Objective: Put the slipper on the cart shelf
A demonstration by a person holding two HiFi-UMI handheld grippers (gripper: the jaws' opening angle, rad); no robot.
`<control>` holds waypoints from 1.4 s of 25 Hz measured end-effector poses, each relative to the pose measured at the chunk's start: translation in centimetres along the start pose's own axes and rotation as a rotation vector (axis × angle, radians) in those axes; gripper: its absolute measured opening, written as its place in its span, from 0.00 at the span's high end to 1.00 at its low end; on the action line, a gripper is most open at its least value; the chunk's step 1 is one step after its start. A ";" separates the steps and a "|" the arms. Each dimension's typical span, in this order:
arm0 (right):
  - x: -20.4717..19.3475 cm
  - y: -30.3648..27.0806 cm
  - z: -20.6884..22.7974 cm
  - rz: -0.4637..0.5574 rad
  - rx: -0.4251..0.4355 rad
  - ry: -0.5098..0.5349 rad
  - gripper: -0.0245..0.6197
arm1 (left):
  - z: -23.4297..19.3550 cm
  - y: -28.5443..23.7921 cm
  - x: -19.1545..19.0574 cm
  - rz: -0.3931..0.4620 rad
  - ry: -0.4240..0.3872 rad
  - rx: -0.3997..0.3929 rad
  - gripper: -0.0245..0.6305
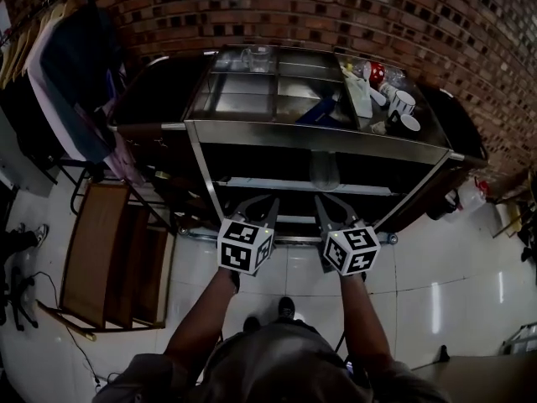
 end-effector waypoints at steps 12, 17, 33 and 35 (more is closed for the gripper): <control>0.8 1.5 -2.2 0.003 -0.006 0.006 0.96 | 0.4 1.6 0.3 0.012 -0.009 -0.039 0.95; 1.0 1.9 -2.2 0.009 -0.003 0.004 0.96 | 0.6 2.1 0.8 0.022 -0.016 -0.040 0.95; 2.1 2.6 -2.8 0.026 0.038 0.001 0.96 | 1.1 2.9 1.6 0.030 -0.028 -0.036 0.95; 2.1 2.7 -2.8 0.028 0.036 0.002 0.96 | 1.4 2.8 1.6 0.031 -0.030 -0.040 0.95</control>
Point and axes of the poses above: the fingertips, and each gripper's own axes: y backward along the fingers, z to its right, x out of its top, the point moved 7 cm from there along y, backward along the fingers, and after that the axes turned 2 degrees about -x, right-handed, at the moved point
